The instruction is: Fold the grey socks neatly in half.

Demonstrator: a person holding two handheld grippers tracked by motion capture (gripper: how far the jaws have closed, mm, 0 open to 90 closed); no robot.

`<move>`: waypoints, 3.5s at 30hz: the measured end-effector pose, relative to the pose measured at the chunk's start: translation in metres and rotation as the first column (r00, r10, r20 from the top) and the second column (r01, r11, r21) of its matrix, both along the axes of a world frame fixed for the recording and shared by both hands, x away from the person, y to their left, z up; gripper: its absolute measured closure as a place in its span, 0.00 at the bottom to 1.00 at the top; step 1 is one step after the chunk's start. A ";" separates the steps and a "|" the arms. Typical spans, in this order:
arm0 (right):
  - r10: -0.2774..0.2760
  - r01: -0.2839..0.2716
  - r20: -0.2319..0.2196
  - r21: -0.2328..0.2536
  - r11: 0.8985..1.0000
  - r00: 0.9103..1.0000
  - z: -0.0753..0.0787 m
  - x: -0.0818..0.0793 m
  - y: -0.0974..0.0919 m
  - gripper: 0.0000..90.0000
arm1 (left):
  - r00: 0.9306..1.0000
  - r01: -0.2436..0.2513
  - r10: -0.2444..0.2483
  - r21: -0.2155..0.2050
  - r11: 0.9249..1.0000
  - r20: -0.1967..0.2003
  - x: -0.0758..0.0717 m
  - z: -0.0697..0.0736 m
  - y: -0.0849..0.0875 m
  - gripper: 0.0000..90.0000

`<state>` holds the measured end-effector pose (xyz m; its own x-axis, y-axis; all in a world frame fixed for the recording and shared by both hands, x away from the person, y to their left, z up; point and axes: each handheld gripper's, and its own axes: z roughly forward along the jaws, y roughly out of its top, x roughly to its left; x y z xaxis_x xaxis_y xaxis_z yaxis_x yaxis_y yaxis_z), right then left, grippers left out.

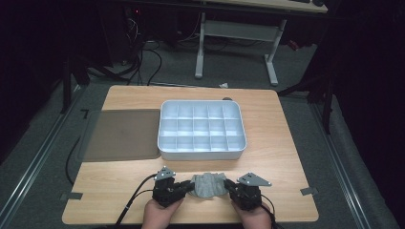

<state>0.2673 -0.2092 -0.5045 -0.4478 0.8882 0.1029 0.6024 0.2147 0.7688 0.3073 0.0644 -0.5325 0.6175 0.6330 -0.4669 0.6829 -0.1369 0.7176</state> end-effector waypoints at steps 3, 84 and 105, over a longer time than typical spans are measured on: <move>0.054 -0.053 0.026 -0.018 0.998 0.998 0.009 0.000 0.017 0.95 | 1.000 0.002 -0.002 -0.003 1.000 0.000 -0.001 0.000 -0.001 0.85; 0.225 -0.225 0.014 0.052 0.973 0.974 -0.022 0.002 0.061 0.90 | 0.981 0.014 -0.047 0.173 0.985 0.190 0.010 0.009 -0.029 1.00; 0.234 -0.231 0.025 -0.071 0.970 0.972 -0.025 0.000 0.060 0.75 | 0.968 0.011 -0.031 0.081 0.997 0.249 -0.007 0.022 -0.027 0.98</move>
